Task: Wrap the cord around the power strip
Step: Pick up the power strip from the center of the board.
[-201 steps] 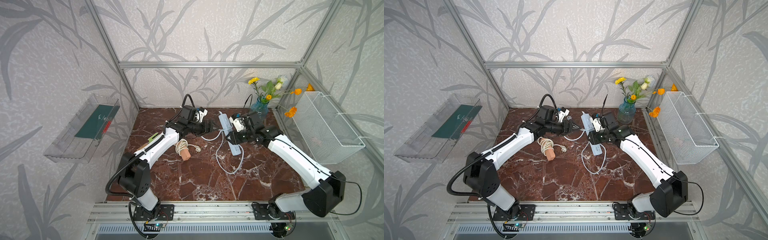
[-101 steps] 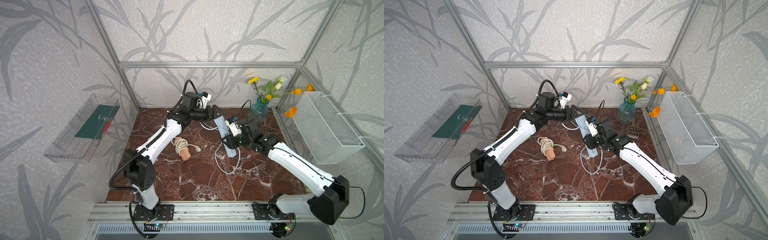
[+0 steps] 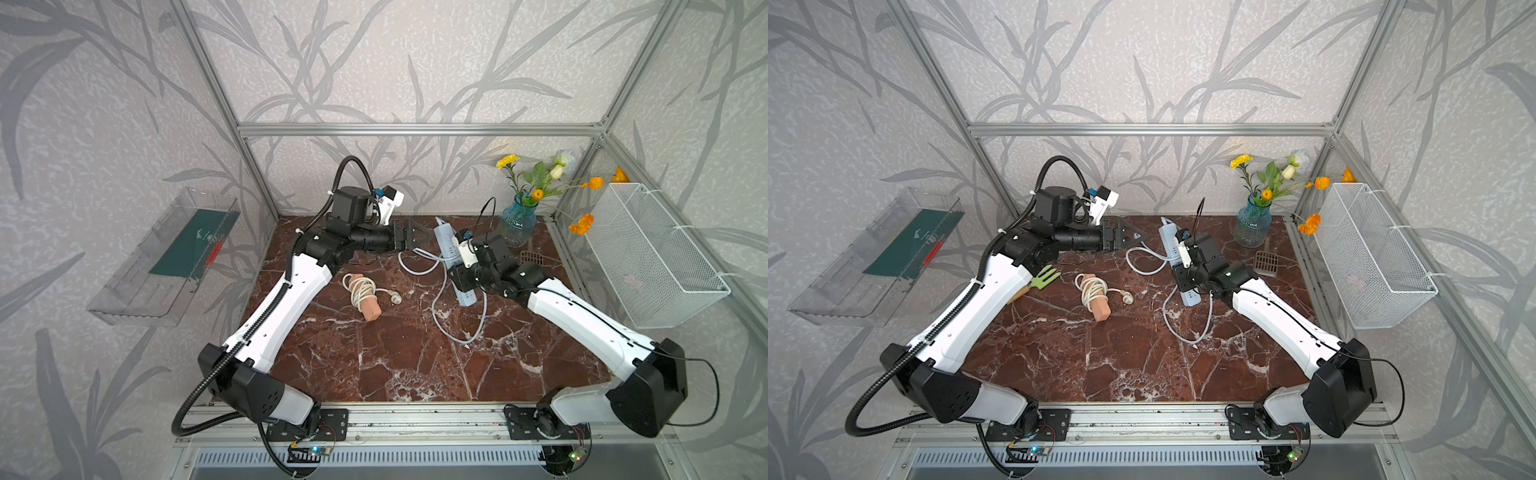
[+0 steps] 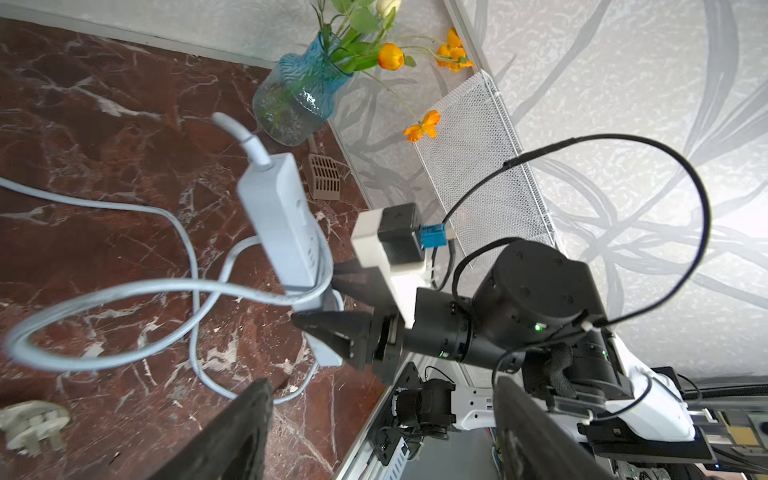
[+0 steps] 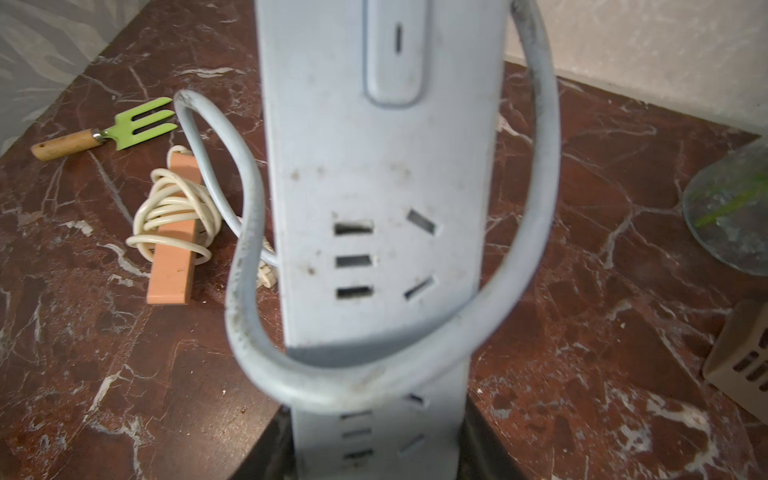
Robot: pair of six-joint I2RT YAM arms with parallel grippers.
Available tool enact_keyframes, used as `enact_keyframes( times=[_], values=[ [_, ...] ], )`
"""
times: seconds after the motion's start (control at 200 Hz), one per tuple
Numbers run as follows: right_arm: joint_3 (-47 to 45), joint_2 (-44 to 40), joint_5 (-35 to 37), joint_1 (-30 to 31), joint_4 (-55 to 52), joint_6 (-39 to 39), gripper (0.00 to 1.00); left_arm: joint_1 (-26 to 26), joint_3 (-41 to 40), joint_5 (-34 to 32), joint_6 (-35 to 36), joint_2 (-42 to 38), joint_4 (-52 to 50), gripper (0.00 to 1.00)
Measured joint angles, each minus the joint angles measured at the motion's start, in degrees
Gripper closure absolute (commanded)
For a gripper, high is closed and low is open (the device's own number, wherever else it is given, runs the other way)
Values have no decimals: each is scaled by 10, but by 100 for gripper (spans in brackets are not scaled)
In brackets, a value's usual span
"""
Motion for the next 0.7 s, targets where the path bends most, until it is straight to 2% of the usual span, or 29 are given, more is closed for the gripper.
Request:
enact_keyframes(
  times=[0.18, 0.3, 0.32, 0.385, 0.45, 0.52, 0.56, 0.61, 0.7],
  values=[
    [-17, -19, 12, 30, 24, 7, 70, -17, 107, -56, 28, 148, -33, 23],
    [-19, -20, 9, 30, 41, 7, 69, -32, 110, -81, 45, 184, -55, 32],
    [-19, -20, 7, 31, 46, 8, 70, -35, 104, -84, 47, 183, -54, 34],
    [-19, -20, 3, 37, 57, 8, 69, -39, 89, -92, 49, 176, -51, 51],
    [-19, -20, 0, 39, 64, 12, 58, -44, 73, -92, 43, 167, -31, 68],
    [-19, -19, -11, 41, 72, 21, 40, -44, 61, -76, 30, 158, 1, 82],
    [-19, -18, -24, 41, 77, 23, 34, -44, 59, -75, 35, 153, 12, 89],
    [-19, -21, -53, 36, 75, 26, 30, -39, 59, -73, 45, 150, 25, 96],
    [-39, -42, -115, 11, 63, 14, 28, -14, 61, -62, 76, 147, 37, 97]
  ],
)
